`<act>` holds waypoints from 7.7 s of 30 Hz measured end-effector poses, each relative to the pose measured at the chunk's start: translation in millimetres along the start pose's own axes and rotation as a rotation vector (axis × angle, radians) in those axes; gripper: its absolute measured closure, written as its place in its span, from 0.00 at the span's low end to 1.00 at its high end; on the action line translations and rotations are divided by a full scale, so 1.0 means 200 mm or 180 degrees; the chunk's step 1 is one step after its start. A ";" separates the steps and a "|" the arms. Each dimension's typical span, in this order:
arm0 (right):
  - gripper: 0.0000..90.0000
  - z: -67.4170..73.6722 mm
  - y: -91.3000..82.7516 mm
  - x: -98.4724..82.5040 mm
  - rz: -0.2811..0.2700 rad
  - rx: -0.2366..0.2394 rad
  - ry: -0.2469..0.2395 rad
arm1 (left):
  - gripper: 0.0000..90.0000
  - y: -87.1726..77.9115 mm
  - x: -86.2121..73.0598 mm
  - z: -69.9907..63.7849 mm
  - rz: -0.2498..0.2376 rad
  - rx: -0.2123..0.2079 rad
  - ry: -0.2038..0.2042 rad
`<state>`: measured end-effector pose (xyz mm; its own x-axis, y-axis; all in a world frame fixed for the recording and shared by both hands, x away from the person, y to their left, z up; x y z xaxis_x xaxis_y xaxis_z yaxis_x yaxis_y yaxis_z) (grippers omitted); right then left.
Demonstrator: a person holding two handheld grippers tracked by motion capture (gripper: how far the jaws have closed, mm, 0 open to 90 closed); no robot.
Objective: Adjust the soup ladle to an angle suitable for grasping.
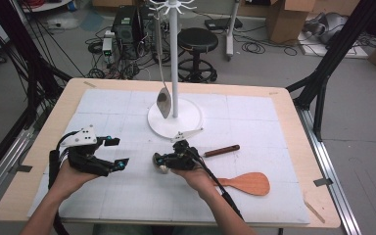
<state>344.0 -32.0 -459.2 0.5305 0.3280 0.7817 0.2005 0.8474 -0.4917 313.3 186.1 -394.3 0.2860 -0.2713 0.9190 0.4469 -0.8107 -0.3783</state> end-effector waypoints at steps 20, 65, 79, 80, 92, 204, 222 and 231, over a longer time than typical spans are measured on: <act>1.00 0.14 0.21 0.05 0.0153 0.0187 -0.0145 | 0.21 -0.01 0.00 0.00 -0.0025 0.0003 -0.0003; 0.99 -0.21 -0.37 -0.09 0.0005 -0.0591 -0.0095 | 0.21 0.00 0.00 0.00 0.0012 0.0021 0.0022; 0.99 -0.43 -0.69 -0.24 -0.0072 -0.1107 0.0151 | 0.21 0.01 0.00 0.00 0.0026 0.0014 0.0023; 0.99 -0.43 -0.70 -0.25 -0.0068 -0.1120 0.0162 | 0.21 0.01 0.00 0.00 0.0033 0.0012 0.0027; 0.99 -0.46 -0.69 -0.28 0.0033 -0.1226 0.0137 | 0.21 0.00 0.00 0.00 0.0023 0.0012 0.0014; 0.35 -0.21 -0.67 -0.23 -0.0349 -0.0874 -0.0323 | 0.78 0.62 -0.17 -0.09 0.1555 -0.0370 0.0778; 0.29 -0.16 -0.59 -0.22 -0.0275 -0.0727 -0.0269 | 0.81 0.57 -0.11 -0.09 0.1380 -0.0438 0.0752; 0.29 -0.16 -0.58 -0.22 -0.0250 -0.0738 -0.0291 | 0.81 0.60 -0.14 -0.09 0.1447 -0.0435 0.0740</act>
<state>324.6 -158.2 -448.8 0.4315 0.3103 0.8471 0.4272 0.7567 -0.4949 343.3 87.7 -464.3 0.2228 -0.7066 0.6716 0.2024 -0.6404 -0.7409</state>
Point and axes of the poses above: each handheld gripper's, and its own axes: y roughly forward along the jaws, x roughly out of its top, z roughly to its left, the point moved 5 cm from there along y, roughly forward along the jaws, and after that the axes turned 3 degrees about -z, right-handed, at the moved point
